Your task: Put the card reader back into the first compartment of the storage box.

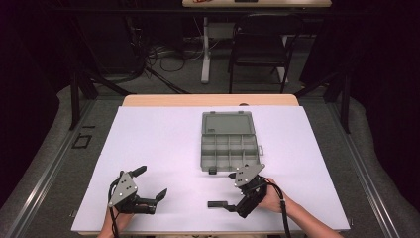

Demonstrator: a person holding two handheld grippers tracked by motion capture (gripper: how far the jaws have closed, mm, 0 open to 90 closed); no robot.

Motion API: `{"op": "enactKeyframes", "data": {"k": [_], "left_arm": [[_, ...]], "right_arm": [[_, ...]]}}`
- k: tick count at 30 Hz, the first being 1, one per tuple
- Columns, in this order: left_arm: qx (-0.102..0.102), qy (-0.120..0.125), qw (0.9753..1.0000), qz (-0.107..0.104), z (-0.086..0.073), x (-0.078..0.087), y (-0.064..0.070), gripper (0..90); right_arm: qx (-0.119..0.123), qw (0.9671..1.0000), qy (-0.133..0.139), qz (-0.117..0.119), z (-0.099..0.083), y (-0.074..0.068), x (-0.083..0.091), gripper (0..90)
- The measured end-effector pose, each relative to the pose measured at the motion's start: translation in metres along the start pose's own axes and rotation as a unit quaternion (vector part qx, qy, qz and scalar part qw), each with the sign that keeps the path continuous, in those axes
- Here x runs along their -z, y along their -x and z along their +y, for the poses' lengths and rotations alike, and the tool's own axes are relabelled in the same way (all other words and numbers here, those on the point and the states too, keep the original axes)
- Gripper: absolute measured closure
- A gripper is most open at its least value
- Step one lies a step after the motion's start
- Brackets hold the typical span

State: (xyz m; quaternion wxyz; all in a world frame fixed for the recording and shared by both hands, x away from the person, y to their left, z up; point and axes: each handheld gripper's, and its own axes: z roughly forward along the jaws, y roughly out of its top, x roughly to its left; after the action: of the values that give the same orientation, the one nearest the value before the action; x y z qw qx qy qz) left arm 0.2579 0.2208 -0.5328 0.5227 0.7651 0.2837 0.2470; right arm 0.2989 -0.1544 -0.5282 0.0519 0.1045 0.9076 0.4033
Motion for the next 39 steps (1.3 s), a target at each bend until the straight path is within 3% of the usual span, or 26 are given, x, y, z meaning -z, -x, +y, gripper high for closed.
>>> {"op": "enactKeyframes", "data": {"k": [8, 13, 19, 29, 39], "left_arm": [[-0.001, -0.001, 1.0, 0.0, 0.0, 0.0, 0.0, 0.0], [0.0, 0.0, 1.0, 0.0, 0.0, 0.0, 0.0, 0.0], [-0.004, -0.001, 1.0, -0.001, 0.0, 0.0, 0.001, 0.0], [-0.001, 0.0, 1.0, 0.0, 0.0, 0.001, 0.0, 0.0], [-0.004, -0.001, 1.0, 0.001, 0.0, 0.001, 0.0, 0.0]], "right_arm": [[0.013, 0.9996, -0.005, 0.023, 0.0, 0.0, -0.007, 0.7], [0.02, 0.999, -0.012, 0.037, 0.0, 0.0, -0.011, 6.1], [0.031, 0.9983, -0.008, 0.049, 0.0, 0.001, -0.014, 18.0], [0.064, 0.9944, -0.011, 0.084, -0.002, 0.001, -0.02, 47.8], [0.084, 0.991, -0.019, 0.102, -0.004, 0.004, -0.026, 62.7]]}}
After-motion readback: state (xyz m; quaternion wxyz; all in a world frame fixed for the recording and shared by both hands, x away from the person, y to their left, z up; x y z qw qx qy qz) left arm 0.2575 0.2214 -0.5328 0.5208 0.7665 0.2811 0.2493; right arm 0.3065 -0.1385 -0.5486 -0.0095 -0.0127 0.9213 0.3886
